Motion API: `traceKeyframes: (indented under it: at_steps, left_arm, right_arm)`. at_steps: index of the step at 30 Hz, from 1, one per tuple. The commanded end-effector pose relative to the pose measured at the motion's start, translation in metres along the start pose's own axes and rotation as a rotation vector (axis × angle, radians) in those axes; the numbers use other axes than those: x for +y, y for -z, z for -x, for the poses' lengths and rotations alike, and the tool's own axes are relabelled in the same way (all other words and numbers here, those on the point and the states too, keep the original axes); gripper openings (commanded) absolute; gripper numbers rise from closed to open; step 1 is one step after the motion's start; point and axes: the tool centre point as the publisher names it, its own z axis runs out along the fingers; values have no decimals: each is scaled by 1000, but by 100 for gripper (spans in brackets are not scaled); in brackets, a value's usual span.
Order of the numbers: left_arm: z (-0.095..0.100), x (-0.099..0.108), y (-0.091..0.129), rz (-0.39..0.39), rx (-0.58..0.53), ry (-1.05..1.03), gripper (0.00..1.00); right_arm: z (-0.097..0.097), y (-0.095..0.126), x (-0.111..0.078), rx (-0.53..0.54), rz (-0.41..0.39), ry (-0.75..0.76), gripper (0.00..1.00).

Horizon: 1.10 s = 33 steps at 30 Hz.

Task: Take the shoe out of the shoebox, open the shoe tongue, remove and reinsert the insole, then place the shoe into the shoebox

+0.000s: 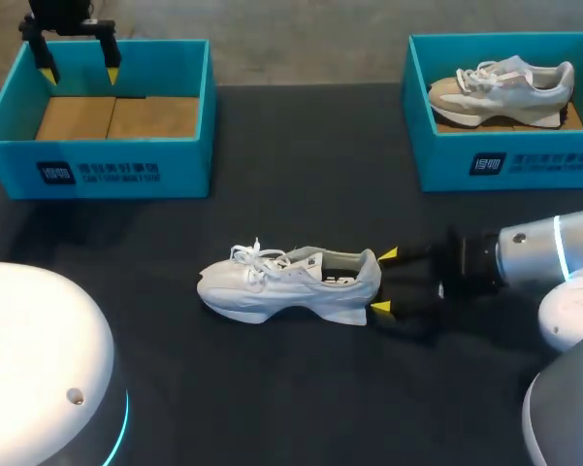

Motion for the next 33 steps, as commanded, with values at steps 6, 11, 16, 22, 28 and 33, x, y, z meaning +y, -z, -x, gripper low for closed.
traceKeyframes:
  at_steps: [6, 11, 16, 22, 28, 33]
  left_arm:
    - [0, 0, 0, 0, 0, 0, 100]
    - [0, 0, 0, 0, 0, 0, 100]
    - [0, 0, 0, 0, 0, 0, 100]
    - [0, 0, 0, 0, 0, 0, 100]
    - [0, 0, 0, 0, 0, 0, 100]
    - [0, 0, 0, 0, 0, 0, 100]
  right_arm:
    - [-5, -15, 4, 1, 6, 14, 100]
    - [-3, -21, 5, 7, 4, 21, 100]
    - [-3, -30, 10, 17, 17, 27, 100]
    - [-4, -39, 13, 32, 25, 34, 100]
    - [-6, -45, 10, 42, 33, 30, 100]
    - [-5, -48, 9, 45, 40, 27, 100]
